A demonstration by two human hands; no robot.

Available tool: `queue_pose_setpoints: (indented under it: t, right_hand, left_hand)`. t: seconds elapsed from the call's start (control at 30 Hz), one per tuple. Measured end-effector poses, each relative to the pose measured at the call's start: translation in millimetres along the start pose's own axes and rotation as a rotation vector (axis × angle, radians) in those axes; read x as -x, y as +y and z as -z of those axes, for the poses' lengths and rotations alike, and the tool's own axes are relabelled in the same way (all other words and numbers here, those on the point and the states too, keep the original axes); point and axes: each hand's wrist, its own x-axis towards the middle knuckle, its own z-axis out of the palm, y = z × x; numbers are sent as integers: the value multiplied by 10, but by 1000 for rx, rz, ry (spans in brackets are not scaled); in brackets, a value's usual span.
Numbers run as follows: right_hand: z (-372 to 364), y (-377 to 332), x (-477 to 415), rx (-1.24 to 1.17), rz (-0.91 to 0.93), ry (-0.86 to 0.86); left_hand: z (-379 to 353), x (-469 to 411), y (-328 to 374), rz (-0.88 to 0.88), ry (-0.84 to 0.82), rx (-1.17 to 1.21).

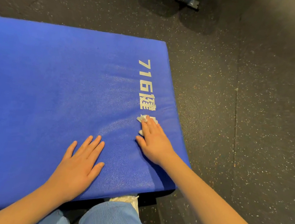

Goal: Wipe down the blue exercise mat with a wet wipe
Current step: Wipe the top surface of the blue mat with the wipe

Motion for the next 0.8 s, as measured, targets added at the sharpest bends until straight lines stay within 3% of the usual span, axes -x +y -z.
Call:
queue_pose_setpoints:
  t: [0.2, 0.37, 0.57, 0.67, 0.8]
  right_hand:
    - [132, 375, -211, 30, -401, 139]
    - [108, 223, 37, 20, -183, 43]
    - [224, 457, -288, -15, -401, 110]
    - [137, 221, -120, -87, -304, 106]
    - [125, 258, 161, -1, -169, 101]
  left_hand:
    - [59, -202, -72, -28, -26, 3]
    - [156, -402, -184, 64, -86, 50]
    - [41, -328, -173, 55, 25, 56]
    - [-6, -328, -211, 45, 38, 25]
    - [-23, -340, -205, 29, 81, -25]
